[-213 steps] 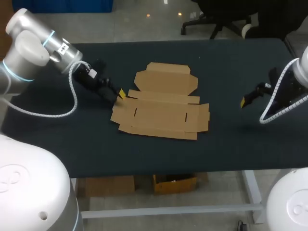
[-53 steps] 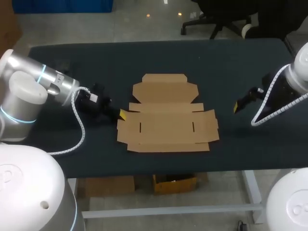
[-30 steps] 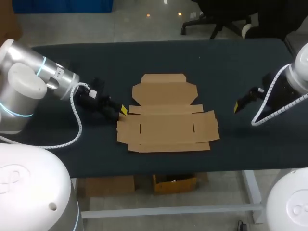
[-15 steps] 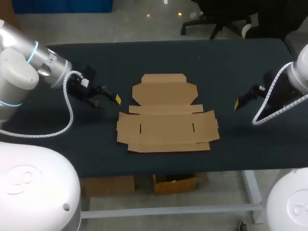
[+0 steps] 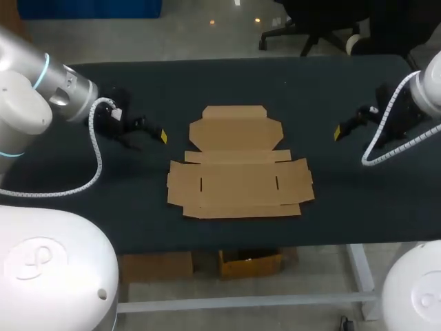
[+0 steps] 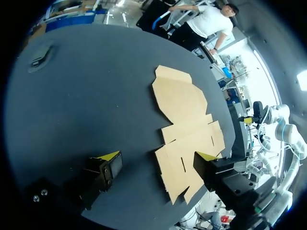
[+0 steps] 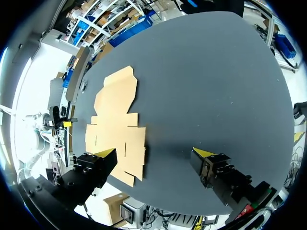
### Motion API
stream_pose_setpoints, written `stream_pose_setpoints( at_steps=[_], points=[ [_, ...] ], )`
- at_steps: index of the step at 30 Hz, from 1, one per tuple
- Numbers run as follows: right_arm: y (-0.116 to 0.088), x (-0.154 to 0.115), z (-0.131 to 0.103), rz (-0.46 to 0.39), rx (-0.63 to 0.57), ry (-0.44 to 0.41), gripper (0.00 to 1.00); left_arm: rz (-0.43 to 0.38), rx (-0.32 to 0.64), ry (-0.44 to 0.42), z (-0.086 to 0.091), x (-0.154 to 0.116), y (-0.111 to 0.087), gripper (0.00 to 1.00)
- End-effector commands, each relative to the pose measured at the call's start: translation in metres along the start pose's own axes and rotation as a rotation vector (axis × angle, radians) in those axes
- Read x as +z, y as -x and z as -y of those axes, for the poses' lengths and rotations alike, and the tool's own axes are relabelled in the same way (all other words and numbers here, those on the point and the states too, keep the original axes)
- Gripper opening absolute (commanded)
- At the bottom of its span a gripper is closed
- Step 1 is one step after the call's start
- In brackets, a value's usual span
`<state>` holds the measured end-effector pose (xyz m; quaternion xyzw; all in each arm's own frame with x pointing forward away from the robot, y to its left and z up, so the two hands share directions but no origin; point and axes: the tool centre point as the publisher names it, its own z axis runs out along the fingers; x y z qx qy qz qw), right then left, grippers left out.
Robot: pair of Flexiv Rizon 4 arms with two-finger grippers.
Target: Assemble the packaging by folding the flat box into shape, placing the metal phone stand inside, and closing the box properly
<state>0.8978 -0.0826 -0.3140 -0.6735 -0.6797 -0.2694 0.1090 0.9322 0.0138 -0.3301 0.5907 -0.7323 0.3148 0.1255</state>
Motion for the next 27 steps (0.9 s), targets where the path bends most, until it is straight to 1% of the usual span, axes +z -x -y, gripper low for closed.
stream_pose_setpoints(
  at_steps=[1,2,3,4,5,6,7,13,15,20,24,27],
  points=[
    [-0.005,0.005,-0.013,-0.004,-0.014,-0.01,1.0,0.021,-0.005,-0.027,-0.005,-0.004,-0.003,0.38],
    [-0.006,0.006,-0.016,-0.005,-0.015,-0.01,1.0,0.025,-0.006,-0.031,-0.005,-0.004,-0.003,0.13],
    [-0.006,0.007,-0.019,-0.006,-0.016,-0.01,0.92,0.029,-0.005,-0.036,-0.005,-0.004,-0.003,0.0],
    [-0.007,0.008,-0.022,-0.008,-0.017,-0.012,0.6,0.036,-0.004,-0.046,-0.005,-0.005,-0.002,0.0],
    [-0.008,0.009,-0.025,-0.01,-0.017,-0.013,0.45,0.037,-0.004,-0.046,-0.005,-0.005,-0.002,0.0],
    [-0.008,0.01,-0.027,-0.011,-0.017,-0.014,0.19,0.038,-0.003,-0.049,-0.004,-0.006,-0.002,0.0],
    [-0.008,0.011,-0.029,-0.015,-0.017,-0.014,0.0,0.04,-0.006,-0.057,-0.004,-0.006,-0.001,0.0],
    [-0.011,0.014,-0.041,-0.036,-0.017,-0.009,0.0,0.048,-0.017,-0.073,0.001,-0.011,0.003,0.0],
    [-0.011,0.016,-0.044,-0.036,-0.009,-0.011,0.0,0.056,-0.034,-0.068,0.001,-0.012,0.003,0.0],
    [-0.011,0.016,-0.047,-0.034,0.01,-0.015,0.0,0.029,-0.076,-0.006,0.004,-0.012,0.002,0.0],
    [-0.014,0.018,-0.048,-0.032,0.012,-0.02,0.0,0.042,-0.088,0.05,0.006,-0.009,0.002,0.0],
    [-0.016,0.021,-0.047,-0.018,0.02,-0.029,0.0,0.072,-0.092,0.078,0.005,-0.005,0.0,0.0]
  ],
)
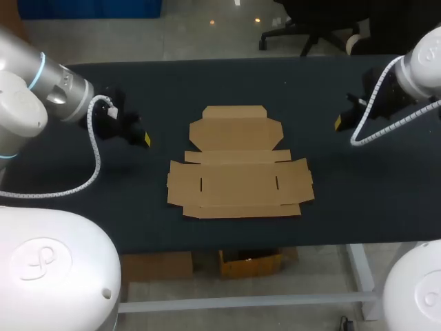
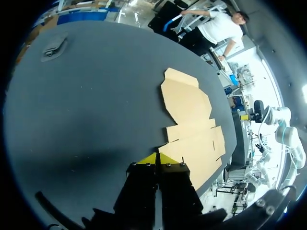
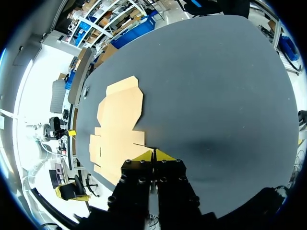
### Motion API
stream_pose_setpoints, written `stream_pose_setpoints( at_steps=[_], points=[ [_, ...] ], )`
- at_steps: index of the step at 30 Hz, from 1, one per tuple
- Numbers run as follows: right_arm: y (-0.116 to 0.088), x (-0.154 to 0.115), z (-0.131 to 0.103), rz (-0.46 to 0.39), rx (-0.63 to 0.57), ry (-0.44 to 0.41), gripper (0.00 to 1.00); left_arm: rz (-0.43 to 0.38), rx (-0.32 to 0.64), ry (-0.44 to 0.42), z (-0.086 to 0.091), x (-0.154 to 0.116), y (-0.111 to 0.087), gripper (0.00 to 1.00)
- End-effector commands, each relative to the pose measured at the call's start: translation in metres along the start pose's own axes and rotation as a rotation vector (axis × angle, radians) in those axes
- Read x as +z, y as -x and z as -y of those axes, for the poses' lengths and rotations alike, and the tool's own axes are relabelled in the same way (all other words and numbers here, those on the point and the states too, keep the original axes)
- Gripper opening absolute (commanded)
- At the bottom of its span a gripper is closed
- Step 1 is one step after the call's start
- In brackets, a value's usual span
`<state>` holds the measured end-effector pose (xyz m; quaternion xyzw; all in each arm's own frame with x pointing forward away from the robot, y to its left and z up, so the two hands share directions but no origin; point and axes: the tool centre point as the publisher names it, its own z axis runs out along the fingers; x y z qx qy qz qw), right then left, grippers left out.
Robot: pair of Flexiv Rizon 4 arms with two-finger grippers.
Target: Assemble the packaging by folding the flat box into shape, placing the metal phone stand inside, and closing the box properly
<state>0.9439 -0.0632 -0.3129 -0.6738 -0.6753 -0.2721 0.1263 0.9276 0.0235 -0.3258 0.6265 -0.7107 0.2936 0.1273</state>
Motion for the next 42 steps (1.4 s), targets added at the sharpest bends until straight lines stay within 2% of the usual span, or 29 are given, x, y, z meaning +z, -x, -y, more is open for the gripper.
stream_pose_setpoints(
  at_steps=[1,28,30,37,42],
  points=[
    [-0.002,0.003,-0.003,0.027,0.032,-0.01,0.0,0.053,-0.008,0.081,0.008,0.006,-0.006,0.0],
    [-0.001,0.004,-0.003,0.031,0.036,-0.009,0.0,0.063,-0.008,0.094,0.007,0.007,-0.007,0.0],
    [-0.001,0.004,-0.003,0.031,0.036,-0.009,0.0,0.088,-0.005,0.091,0.009,0.009,-0.013,0.0],
    [-0.003,0.012,0.0,0.058,-0.001,-0.02,0.0,0.157,0.032,-0.009,0.011,0.001,-0.024,0.0],
    [0.0,0.023,0.001,0.063,-0.035,-0.039,0.0,0.177,0.08,-0.018,0.011,0.005,-0.025,0.0]
  ],
)
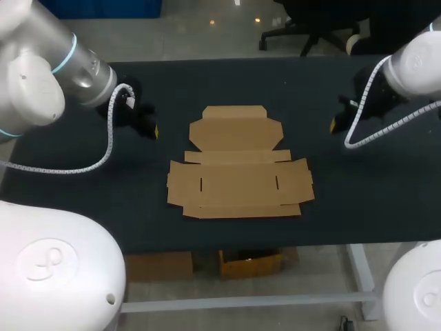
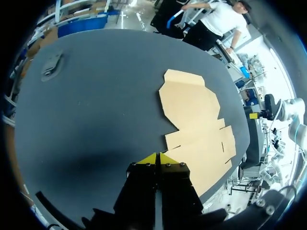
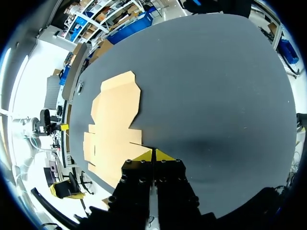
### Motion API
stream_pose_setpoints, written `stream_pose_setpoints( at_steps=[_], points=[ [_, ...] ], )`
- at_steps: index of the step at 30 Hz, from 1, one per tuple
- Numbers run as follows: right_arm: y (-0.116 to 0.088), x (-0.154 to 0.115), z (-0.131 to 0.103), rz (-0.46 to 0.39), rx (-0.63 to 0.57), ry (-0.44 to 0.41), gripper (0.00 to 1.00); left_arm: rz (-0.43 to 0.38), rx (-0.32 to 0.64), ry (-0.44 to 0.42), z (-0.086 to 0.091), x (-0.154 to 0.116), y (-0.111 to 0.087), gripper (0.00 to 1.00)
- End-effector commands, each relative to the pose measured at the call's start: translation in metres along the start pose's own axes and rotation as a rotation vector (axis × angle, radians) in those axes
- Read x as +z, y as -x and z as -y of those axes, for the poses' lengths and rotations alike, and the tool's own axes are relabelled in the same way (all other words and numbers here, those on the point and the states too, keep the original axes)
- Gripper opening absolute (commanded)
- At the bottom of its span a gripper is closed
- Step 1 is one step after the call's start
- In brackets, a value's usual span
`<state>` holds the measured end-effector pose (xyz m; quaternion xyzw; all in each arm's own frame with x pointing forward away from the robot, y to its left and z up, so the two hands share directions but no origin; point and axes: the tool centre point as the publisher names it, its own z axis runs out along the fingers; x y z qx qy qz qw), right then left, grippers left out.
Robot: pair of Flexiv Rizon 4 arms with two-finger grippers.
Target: Assemble the packaging by folding the flat box into shape, placing the metal phone stand inside, and closing the box properly
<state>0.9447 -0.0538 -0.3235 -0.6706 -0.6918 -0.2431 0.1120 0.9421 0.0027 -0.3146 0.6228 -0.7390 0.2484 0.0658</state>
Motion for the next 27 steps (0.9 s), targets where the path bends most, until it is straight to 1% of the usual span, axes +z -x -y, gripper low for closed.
stream_pose_setpoints(
  at_steps=[1,6,7,11,15,16,21,27],
  points=[
    [0.002,0.012,-0.002,0.003,-0.008,-0.01,0.0,0.024,0.022,-0.025,-0.007,0.0,-0.005,0.0],
    [0.007,0.025,-0.005,-0.004,-0.025,-0.025,0.0,0.031,0.073,-0.021,-0.01,0.011,-0.006,0.0],
    [0.009,0.027,-0.006,-0.015,-0.03,-0.026,0.0,0.043,0.079,-0.024,-0.01,0.014,-0.007,0.0],
    [0.012,0.035,-0.007,-0.034,-0.038,-0.027,0.0,0.041,0.111,-0.019,-0.01,0.025,-0.008,0.0],
    [0.014,0.044,-0.009,-0.052,-0.038,-0.027,0.0,0.038,0.123,-0.009,-0.006,0.035,-0.009,0.0],
    [0.014,0.046,-0.009,-0.057,-0.037,-0.027,0.0,0.027,0.131,0.001,-0.005,0.037,-0.009,0.0],
    [0.014,0.054,-0.011,-0.076,-0.044,-0.026,0.0,0.02,0.152,0.003,0.0,0.041,-0.011,0.0],
    [0.013,0.059,-0.01,-0.092,-0.054,-0.014,0.0,0.017,0.181,0.007,0.002,0.045,-0.011,0.0]
  ],
)
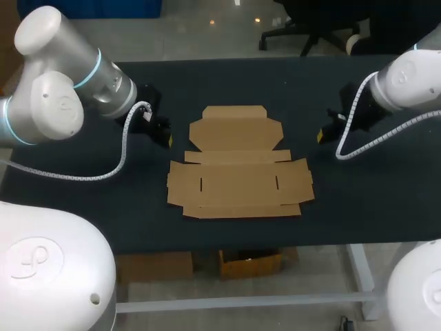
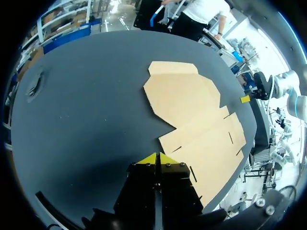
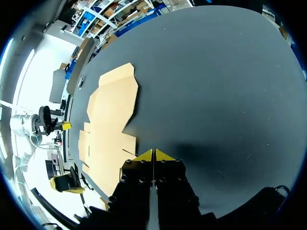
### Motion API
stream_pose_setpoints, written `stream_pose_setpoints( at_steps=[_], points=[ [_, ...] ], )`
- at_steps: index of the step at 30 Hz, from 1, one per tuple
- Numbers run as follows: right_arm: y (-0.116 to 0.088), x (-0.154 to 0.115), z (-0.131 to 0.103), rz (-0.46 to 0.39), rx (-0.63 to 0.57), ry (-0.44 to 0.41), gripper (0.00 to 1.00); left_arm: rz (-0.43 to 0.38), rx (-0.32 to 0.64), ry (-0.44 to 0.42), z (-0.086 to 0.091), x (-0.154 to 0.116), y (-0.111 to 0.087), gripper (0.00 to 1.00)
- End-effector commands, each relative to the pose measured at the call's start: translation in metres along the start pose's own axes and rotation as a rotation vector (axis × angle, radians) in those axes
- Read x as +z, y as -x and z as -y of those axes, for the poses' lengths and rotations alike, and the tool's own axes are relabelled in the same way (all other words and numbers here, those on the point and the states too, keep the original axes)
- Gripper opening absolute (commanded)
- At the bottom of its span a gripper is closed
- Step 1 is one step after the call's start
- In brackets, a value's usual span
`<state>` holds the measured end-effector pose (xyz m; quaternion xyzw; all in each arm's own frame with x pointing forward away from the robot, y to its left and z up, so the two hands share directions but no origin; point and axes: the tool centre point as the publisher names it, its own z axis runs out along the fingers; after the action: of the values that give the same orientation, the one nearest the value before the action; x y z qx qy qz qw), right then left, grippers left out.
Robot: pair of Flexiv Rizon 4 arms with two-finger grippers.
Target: Assemble the packaging by folding the flat box into shape, placing the metal phone stand inside, and closing the box properly
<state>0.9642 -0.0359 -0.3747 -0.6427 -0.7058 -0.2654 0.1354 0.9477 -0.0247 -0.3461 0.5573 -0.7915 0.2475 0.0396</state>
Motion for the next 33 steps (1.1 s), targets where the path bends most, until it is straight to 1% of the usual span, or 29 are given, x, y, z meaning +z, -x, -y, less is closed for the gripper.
stream_pose_setpoints(
  at_steps=[1,8,10,12,16,18,33],
  points=[
    [0.002,0.003,0.0,-0.022,-0.005,0.002,0.0,0.0,0.013,0.0,0.003,0.005,0.0,0.0],
    [0.003,0.007,0.001,-0.025,-0.004,0.003,0.0,-0.017,0.02,-0.011,0.003,0.01,0.001,0.0],
    [0.001,0.007,0.002,-0.024,-0.004,0.005,0.0,-0.028,0.007,-0.018,0.004,0.012,0.003,0.0],
    [-0.002,0.007,0.004,-0.012,0.003,0.013,0.0,-0.012,-0.017,-0.023,0.005,0.014,0.005,0.0],
    [-0.006,0.006,0.009,-0.004,0.012,0.023,0.0,-0.033,-0.051,-0.035,0.006,0.015,0.01,0.0],
    [-0.006,0.007,0.012,0.006,0.033,0.029,0.0,-0.033,-0.051,-0.035,0.006,0.015,0.01,0.0],
    [-0.006,0.007,0.012,0.006,0.033,0.029,0.0,-0.027,-0.048,-0.04,0.007,0.018,0.01,0.0]
  ],
)
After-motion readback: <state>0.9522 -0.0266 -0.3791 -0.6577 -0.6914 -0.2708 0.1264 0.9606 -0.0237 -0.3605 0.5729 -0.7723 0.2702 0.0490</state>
